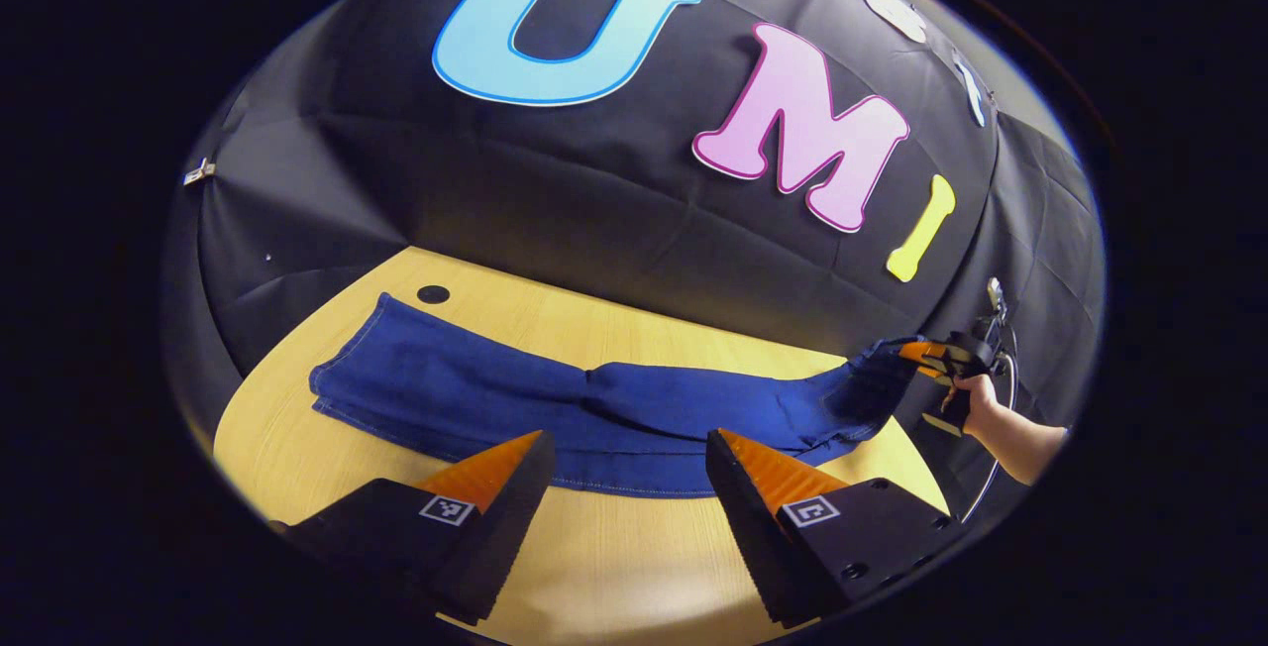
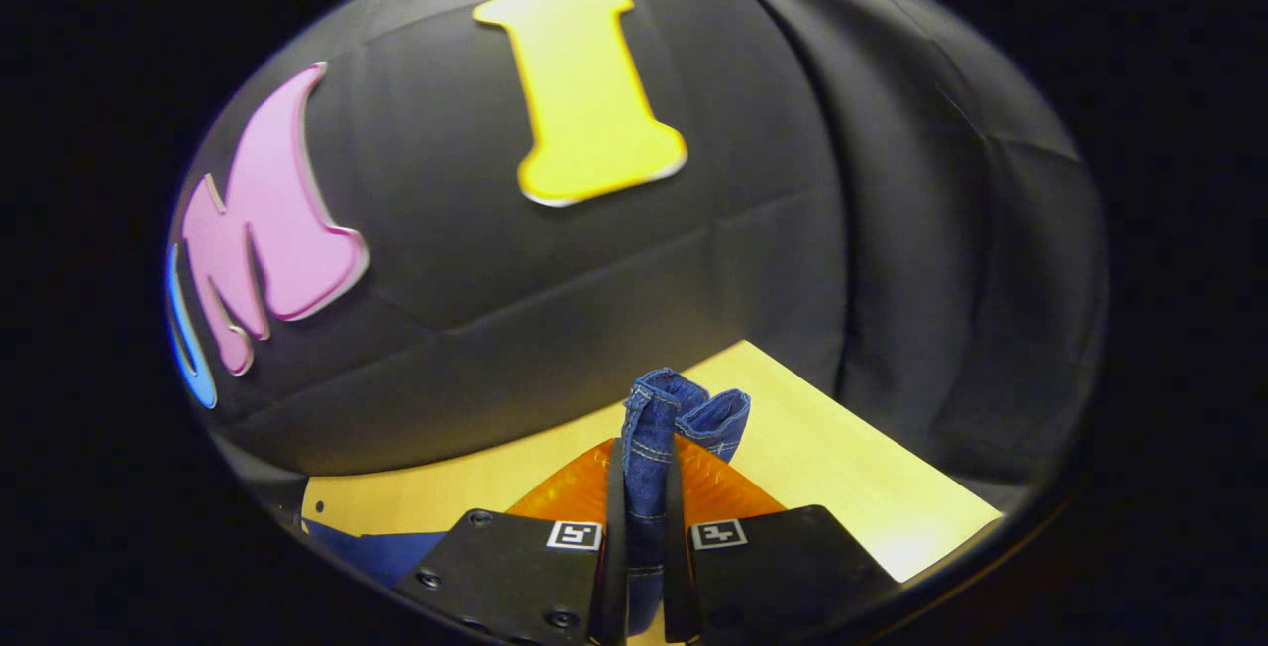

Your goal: Grasp the waist and the cuffs of the jeans and fold them to make the two legs overlap; first hold the waist and fold one-third of the jeans toward the cuffs, then hold the cuffs and fold the remaining one-third in the same direction to finish folding.

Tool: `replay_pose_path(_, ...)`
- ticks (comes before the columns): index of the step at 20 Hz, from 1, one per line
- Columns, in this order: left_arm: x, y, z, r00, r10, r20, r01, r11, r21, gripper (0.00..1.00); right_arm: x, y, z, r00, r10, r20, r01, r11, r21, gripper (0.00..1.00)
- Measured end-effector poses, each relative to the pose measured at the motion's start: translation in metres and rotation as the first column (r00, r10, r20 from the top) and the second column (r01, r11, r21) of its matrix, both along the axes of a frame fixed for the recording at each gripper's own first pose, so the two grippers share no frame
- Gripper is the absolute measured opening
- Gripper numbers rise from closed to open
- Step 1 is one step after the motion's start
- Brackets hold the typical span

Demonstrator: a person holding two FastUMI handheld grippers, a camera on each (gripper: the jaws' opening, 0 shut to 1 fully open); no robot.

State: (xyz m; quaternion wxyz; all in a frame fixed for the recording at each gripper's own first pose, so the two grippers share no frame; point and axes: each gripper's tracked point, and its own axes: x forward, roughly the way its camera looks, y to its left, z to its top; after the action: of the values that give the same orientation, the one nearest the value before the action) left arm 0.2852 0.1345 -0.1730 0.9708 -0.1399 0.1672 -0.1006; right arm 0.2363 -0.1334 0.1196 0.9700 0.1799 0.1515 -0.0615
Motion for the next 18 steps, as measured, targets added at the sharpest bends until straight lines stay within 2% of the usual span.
replay_pose_path(4,-0.015,0.011,0.0,1.0,-0.008,0.016,0.007,1.0,0.015,0.96,-0.015,0.014,0.001,0.985,0.153,0.08,-0.15,0.987,-0.05,0.18)
replay_pose_path(8,-0.03,0.034,-0.006,1.0,0.005,0.02,-0.005,1.0,0.014,0.96,-0.016,0.018,-0.011,0.95,0.292,0.115,-0.281,0.955,-0.098,0.17)
replay_pose_path(11,-0.034,0.056,-0.016,0.999,0.036,0.014,-0.036,0.999,-0.002,0.96,-0.005,0.021,-0.049,0.904,0.42,0.075,-0.41,0.904,-0.119,0.17)
replay_pose_path(14,-0.03,0.08,-0.03,0.996,0.088,0.013,-0.088,0.995,-0.036,0.96,0.004,0.023,-0.076,0.841,0.541,0.009,-0.535,0.834,-0.133,0.18)
replay_pose_path(16,-0.02,0.1,-0.037,0.99,0.136,0.025,-0.135,0.989,-0.059,0.97,0.014,0.019,-0.095,0.805,0.592,-0.04,-0.591,0.794,-0.142,0.17)
replay_pose_path(17,-0.015,0.109,-0.039,0.987,0.157,0.037,-0.154,0.986,-0.063,0.96,0.021,0.018,-0.115,0.791,0.607,-0.073,-0.611,0.78,-0.138,0.1)
replay_pose_path(18,-0.008,0.121,-0.041,0.983,0.18,0.048,-0.177,0.982,-0.063,0.97,0.026,0.018,-0.134,0.774,0.624,-0.109,-0.633,0.766,-0.11,0.18)
